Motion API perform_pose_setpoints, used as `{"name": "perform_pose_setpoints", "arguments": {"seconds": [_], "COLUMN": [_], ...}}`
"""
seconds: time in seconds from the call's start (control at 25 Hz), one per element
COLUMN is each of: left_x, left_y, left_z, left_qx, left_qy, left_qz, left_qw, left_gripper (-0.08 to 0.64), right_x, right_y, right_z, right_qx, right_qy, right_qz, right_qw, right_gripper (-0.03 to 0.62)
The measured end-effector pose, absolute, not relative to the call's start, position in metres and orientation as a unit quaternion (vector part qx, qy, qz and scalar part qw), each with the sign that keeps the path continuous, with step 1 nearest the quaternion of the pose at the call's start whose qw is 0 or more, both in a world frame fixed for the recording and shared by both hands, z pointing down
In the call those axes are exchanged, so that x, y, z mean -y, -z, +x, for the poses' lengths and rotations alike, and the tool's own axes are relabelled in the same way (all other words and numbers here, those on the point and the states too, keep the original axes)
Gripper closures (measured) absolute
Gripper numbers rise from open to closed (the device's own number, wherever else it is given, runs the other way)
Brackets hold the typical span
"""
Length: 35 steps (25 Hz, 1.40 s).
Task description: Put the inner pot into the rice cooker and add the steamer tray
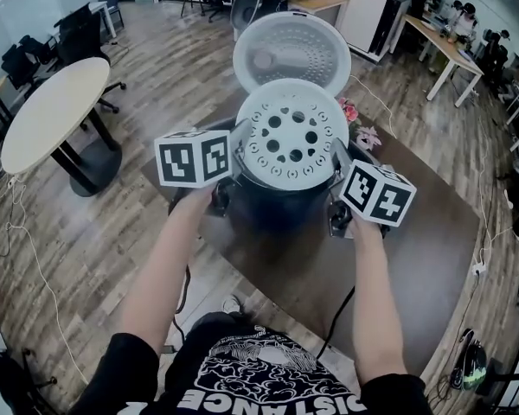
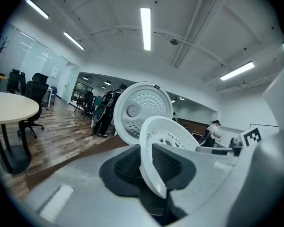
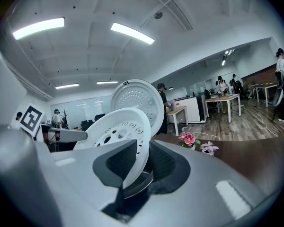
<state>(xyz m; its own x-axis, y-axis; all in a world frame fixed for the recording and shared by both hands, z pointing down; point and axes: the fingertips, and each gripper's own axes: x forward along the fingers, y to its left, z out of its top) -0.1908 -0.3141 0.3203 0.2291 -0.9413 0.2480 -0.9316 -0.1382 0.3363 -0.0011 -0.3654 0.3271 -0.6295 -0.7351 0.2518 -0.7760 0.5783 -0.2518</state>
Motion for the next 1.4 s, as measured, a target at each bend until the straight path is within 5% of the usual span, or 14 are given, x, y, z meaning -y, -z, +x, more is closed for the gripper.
{"name": "perform_pose_setpoints", "arguments": {"seconds": [1.4], "left_x": [0.349], "left_y": [-0.388], "left_z": [-0.203], "left_qx": [0.620], "left_qy": [-0.076], "left_qz": [0.753], "left_qw": [0.209], "left_gripper": [0.474], "right_x": [0.393], "right_y": [-0.388], "right_z": [-0.014], "right_qx": [0.866], "right_qy": [-0.146], "right_qz": [0.455], "right_qw": [0.148], "right_gripper": [0.489]}}
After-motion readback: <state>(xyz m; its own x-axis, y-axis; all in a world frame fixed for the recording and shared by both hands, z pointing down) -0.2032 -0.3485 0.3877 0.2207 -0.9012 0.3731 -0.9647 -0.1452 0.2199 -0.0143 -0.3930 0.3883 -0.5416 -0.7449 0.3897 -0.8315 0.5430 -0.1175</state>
